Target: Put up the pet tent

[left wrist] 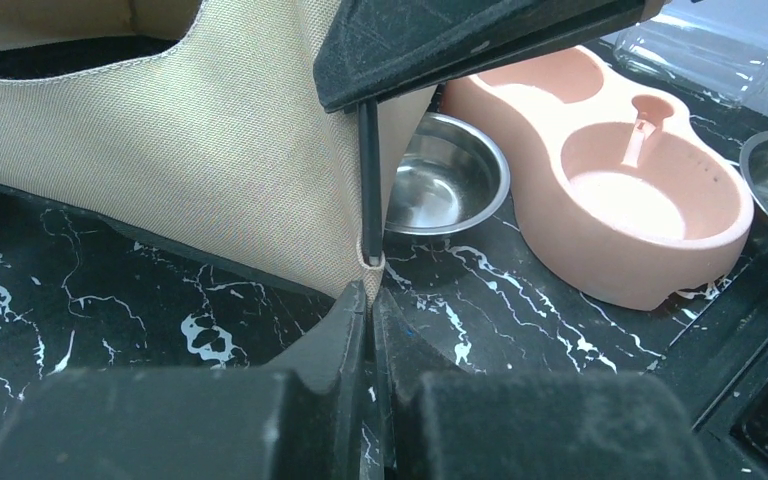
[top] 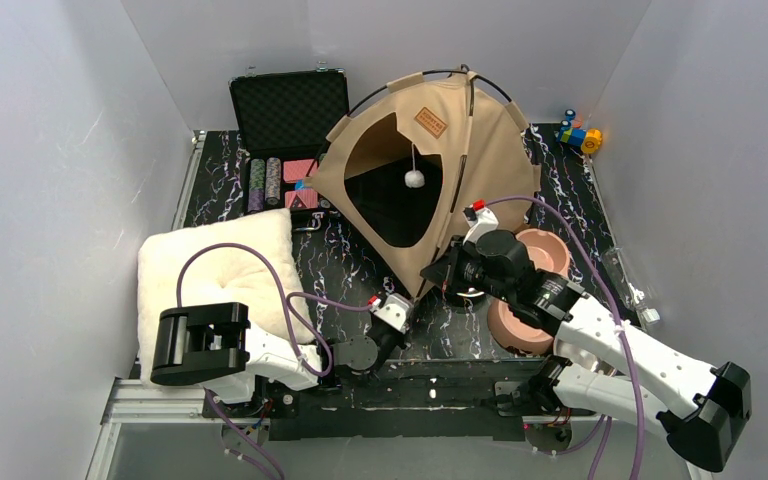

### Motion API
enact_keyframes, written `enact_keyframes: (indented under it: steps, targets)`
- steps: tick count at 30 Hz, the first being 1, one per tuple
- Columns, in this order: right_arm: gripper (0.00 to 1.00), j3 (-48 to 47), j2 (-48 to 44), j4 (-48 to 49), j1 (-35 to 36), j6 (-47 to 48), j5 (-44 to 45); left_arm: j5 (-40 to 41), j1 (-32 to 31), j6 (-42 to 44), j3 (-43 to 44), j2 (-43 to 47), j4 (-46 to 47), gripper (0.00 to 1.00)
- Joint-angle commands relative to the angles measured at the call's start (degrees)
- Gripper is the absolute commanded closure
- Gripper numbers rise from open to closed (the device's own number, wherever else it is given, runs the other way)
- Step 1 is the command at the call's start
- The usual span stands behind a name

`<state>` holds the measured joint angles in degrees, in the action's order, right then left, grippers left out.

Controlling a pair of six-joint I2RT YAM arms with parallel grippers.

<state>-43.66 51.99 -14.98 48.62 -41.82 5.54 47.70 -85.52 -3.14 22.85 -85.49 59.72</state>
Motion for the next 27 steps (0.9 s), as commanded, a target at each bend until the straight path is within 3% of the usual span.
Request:
enact_keyframes:
  steps: [1,17,27]
  targets:
    - [0.99,0.03,0.14,12.25,-3.46,-0.17,10.62,-2.05,-3.39,-1.26,-2.46,0.57,-6.49,1.00]
    - [0.99,4.90,2.16,16.32,-1.65,-2.15,8.92,-1.56,-3.40,-1.54,-2.91,0.79,-5.88,1.00]
    - [0.99,2.66,3.96,16.50,-0.65,-3.40,8.49,-1.65,-3.41,-1.56,-3.28,0.94,-5.58,1.00]
